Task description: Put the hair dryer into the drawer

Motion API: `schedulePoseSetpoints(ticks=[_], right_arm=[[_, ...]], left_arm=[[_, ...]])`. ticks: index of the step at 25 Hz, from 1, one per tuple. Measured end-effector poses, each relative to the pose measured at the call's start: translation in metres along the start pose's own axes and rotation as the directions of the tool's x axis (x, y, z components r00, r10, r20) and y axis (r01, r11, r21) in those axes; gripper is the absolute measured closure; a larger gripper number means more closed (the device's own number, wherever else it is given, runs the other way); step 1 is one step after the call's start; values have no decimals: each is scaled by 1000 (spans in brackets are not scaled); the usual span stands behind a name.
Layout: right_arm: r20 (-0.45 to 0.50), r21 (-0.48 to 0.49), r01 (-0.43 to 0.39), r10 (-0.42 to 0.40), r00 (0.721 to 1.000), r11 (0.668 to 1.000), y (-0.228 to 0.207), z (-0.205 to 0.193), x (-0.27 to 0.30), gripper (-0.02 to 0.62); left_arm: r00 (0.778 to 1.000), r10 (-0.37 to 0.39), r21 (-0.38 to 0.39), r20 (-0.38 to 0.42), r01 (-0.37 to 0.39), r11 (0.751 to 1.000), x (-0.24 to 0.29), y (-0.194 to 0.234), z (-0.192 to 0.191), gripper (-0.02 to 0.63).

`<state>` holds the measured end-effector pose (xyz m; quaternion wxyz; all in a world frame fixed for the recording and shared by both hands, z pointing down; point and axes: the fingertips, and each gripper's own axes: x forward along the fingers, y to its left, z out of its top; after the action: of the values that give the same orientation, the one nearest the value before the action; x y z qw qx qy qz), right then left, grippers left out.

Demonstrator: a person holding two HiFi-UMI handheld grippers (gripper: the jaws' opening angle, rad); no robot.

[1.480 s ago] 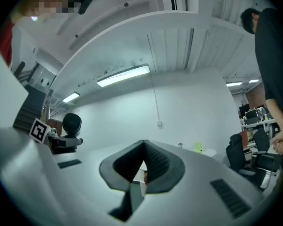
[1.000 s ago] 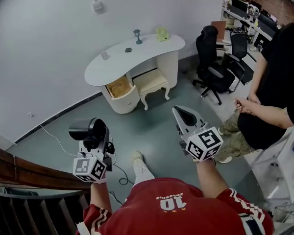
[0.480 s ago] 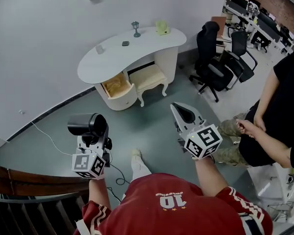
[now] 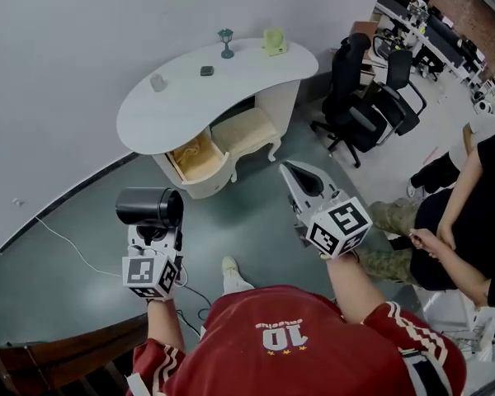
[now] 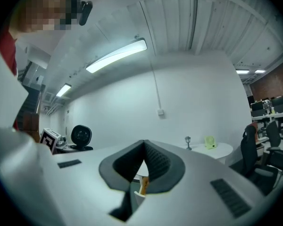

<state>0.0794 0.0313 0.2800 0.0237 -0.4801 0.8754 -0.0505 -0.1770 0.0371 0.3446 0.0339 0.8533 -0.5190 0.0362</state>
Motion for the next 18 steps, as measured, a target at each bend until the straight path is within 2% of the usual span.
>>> schedulePoseSetpoints(ticks=[5, 11, 18], right_arm=[[-17, 12, -12, 13, 1000, 1000, 8, 0, 68, 589], [2, -21, 22, -22, 1000, 1000, 13, 2, 122, 589], [-31, -48, 69, -71, 997, 996, 3, -20, 149, 589]], left_arm=[[999, -41, -13, -5, 41, 999, 40, 51, -2, 351], [995, -96, -28, -15, 96, 995, 77, 96, -9, 351], [987, -156, -45, -39, 154, 987, 110, 116, -28, 351]])
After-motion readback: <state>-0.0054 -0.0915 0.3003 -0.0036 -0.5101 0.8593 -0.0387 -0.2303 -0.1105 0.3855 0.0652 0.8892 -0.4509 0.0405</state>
